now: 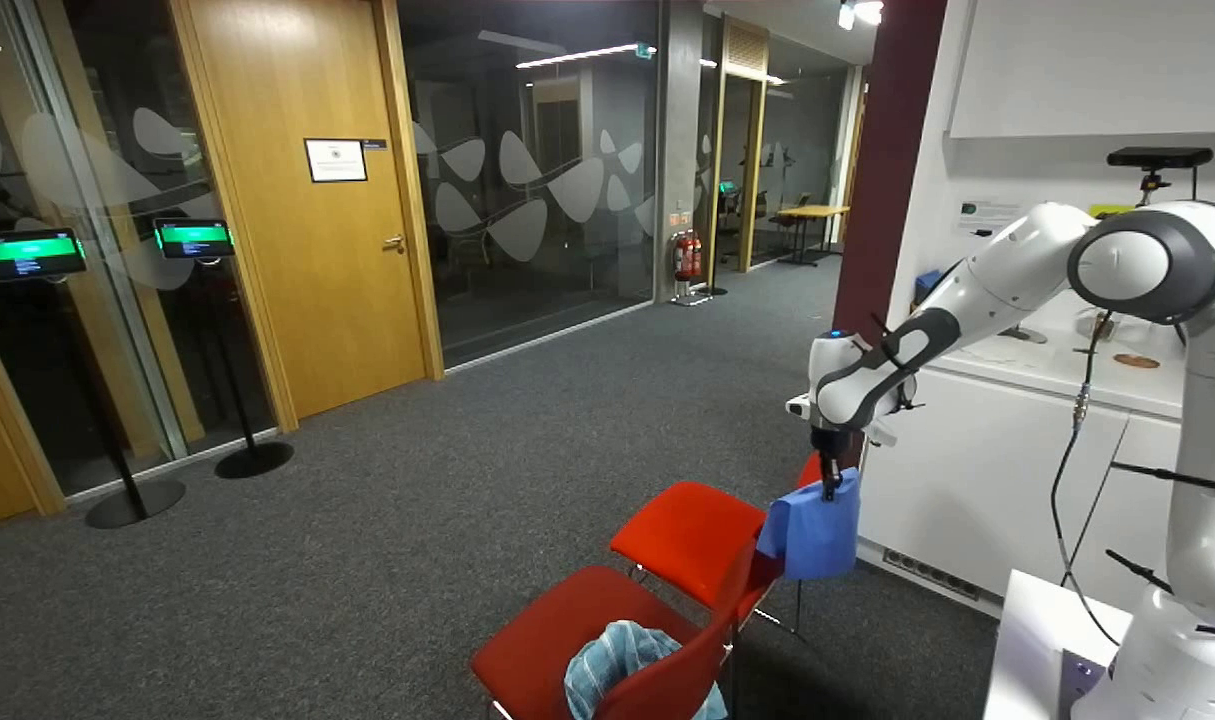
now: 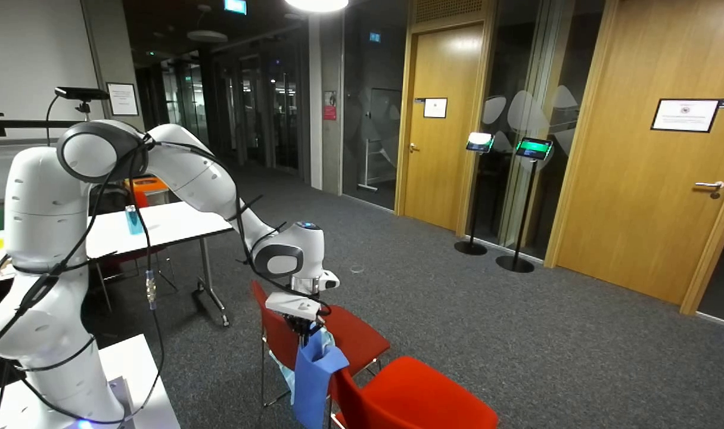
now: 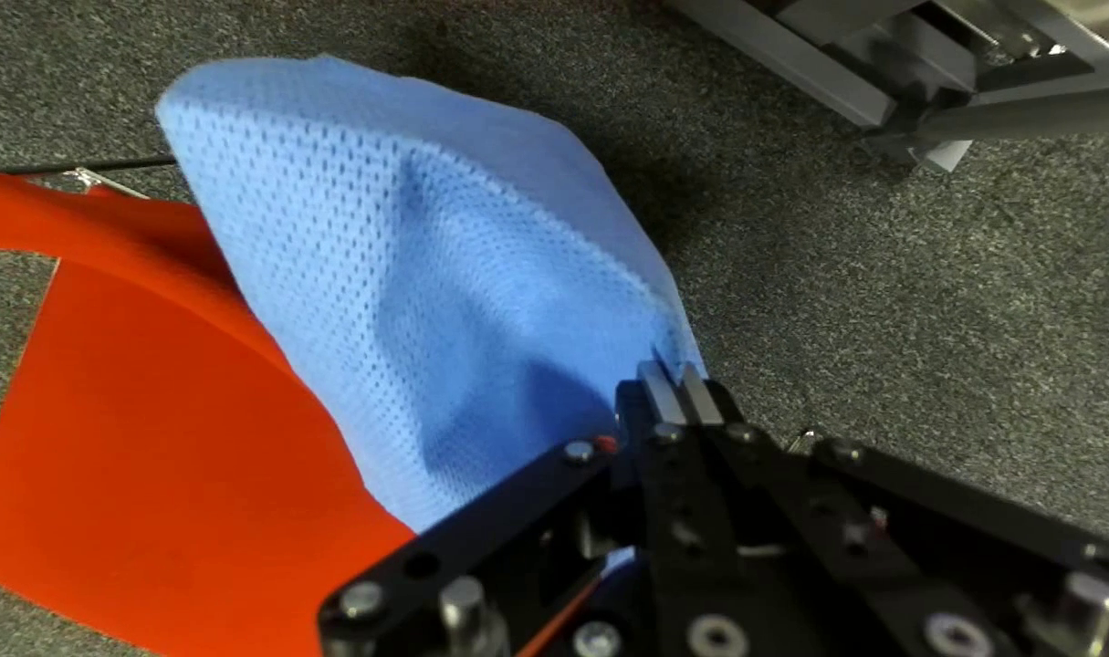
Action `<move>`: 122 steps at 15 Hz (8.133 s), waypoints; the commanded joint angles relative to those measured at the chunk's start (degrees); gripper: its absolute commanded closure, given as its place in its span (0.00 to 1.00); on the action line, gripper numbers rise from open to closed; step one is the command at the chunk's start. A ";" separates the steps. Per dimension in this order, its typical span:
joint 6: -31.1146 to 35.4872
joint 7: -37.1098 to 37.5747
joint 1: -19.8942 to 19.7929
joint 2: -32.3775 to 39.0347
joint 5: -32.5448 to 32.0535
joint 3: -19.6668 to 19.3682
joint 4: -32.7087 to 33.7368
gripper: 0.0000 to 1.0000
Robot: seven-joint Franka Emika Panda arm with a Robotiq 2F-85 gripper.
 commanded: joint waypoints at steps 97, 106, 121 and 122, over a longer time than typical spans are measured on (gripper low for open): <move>35.25 65.48 -0.94 5.67 -82.49 -11.01 3.51 1.00; 34.36 45.28 -4.50 8.00 -65.97 -7.00 0.26 1.00; 29.83 17.98 -17.94 8.53 -41.77 9.24 0.53 1.00; 29.36 17.57 -18.32 8.54 -41.36 9.69 0.81 1.00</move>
